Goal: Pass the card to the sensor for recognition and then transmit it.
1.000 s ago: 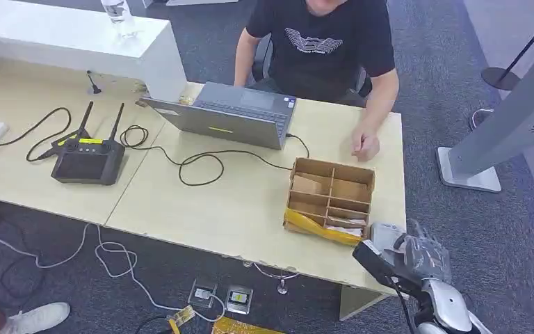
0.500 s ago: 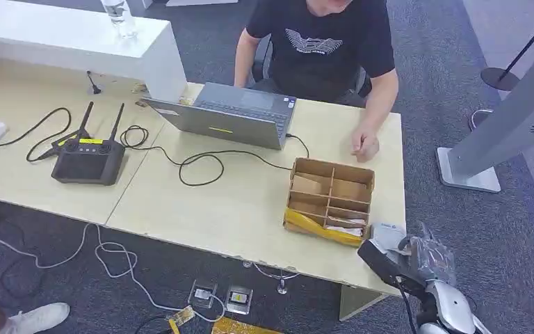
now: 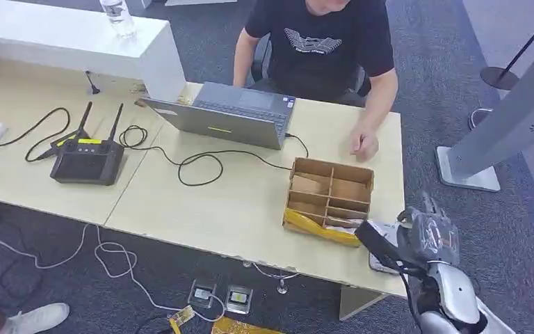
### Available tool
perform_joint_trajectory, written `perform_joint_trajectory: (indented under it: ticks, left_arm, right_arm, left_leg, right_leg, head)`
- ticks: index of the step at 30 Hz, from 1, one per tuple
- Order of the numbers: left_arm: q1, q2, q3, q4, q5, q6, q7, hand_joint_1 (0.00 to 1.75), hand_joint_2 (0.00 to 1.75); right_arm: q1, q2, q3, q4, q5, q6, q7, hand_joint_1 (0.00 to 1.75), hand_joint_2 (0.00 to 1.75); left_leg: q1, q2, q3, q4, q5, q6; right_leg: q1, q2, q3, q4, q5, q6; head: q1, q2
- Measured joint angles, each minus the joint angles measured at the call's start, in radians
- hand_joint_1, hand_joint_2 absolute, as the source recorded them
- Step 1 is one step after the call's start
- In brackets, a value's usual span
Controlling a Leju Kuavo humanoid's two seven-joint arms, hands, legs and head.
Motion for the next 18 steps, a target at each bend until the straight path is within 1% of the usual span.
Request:
perform_joint_trajectory:
  ticks: [5,7,9,13,18]
  left_arm:
    - [0.001,0.0,0.0,0.0,0.0,0.005,-0.004,0.0,0.0]
    - [0.001,0.0,0.0,0.0,0.0,0.006,-0.006,0.0,0.0]
    - [0.0,0.0,0.0,0.0,0.0,0.006,-0.008,0.0,0.0]
    - [0.001,-0.001,0.0,0.0,0.0,0.006,-0.008,0.0,0.0]
    - [0.0,-0.002,0.0,-0.002,0.0,0.006,-0.008,0.0,0.0]
  right_arm:
    - [-0.053,-0.009,-0.007,-0.05,0.028,0.015,0.019,1.75,1.75]
    - [-0.096,-0.014,-0.006,-0.074,0.032,0.029,0.026,1.75,1.75]
    - [-0.134,-0.018,-0.006,-0.091,0.008,0.03,0.027,1.75,1.75]
    - [-0.168,-0.018,-0.003,-0.101,-0.048,0.021,0.026,1.75,1.75]
    - [-0.221,-0.015,0.014,-0.105,-0.045,0.024,0.018,1.75,1.75]
  left_leg:
    - [0.0,-0.001,-0.001,0.0,0.0,0.0]
    - [0.0,0.001,0.0,0.0,0.0,0.0]
    - [0.0,0.001,0.0,0.0,0.0,0.0]
    - [0.0,0.0,-0.001,0.0,0.0,0.0]
    - [0.0,0.0,-0.001,0.0,0.0,0.0]
  right_leg:
    - [0.0,-0.001,0.0,0.0,0.0,0.0]
    - [0.0,0.0,-0.001,0.0,0.001,0.0]
    - [0.0,0.001,-0.001,0.0,0.001,0.0]
    - [0.0,0.0,-0.001,0.0,0.001,0.0]
    - [0.0,0.0,-0.001,0.0,0.001,0.0]
  head:
    - [0.0,0.0]
    - [0.0,0.0]
    - [0.0,0.0]
    - [0.0,0.0]
    - [0.0,0.0]
